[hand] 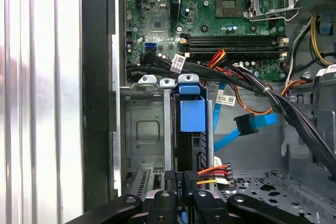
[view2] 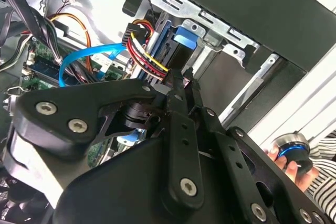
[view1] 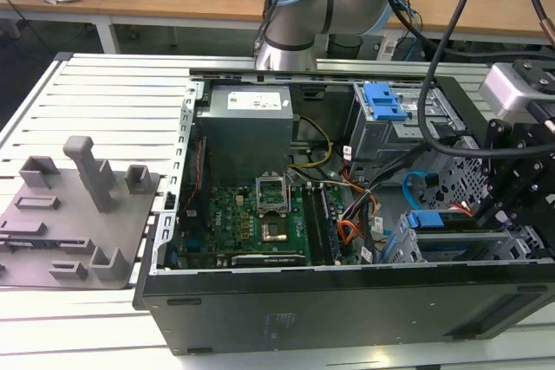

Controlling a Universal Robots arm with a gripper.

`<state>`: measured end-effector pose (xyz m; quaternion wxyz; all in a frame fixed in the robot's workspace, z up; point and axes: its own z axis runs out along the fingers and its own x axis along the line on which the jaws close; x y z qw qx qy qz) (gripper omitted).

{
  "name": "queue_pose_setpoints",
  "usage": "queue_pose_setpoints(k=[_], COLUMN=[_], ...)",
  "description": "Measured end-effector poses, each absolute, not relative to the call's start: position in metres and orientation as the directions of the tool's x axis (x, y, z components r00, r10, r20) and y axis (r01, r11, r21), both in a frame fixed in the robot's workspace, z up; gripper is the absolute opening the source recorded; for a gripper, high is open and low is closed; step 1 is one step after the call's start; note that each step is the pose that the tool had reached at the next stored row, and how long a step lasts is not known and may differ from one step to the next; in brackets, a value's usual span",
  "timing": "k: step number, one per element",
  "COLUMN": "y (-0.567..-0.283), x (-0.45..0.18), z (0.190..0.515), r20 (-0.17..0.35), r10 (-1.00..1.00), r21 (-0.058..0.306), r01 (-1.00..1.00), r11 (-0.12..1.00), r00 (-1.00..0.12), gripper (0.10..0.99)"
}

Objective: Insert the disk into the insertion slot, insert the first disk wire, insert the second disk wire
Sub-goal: 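Insert the first disk wire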

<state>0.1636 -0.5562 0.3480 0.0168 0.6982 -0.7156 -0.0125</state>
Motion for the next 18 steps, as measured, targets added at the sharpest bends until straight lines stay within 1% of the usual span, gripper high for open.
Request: queue_pose_setpoints(k=[6, 11, 18], y=[-0.556, -0.546, -0.544], x=[0.164, 0.164, 0.165], z=[0.346, 0.346, 0.343], r20=[0.005, -0.033, -0.039], r10=[-1.000, -0.999, -0.999], r21=[0.041, 0.042, 0.042], r01=[-0.999, -0.999, -0.999], r11=[0.025, 0.023, 0.023], r00=[-0.025, -0.025, -0.025], gripper=[0.176, 0.176, 0.176])
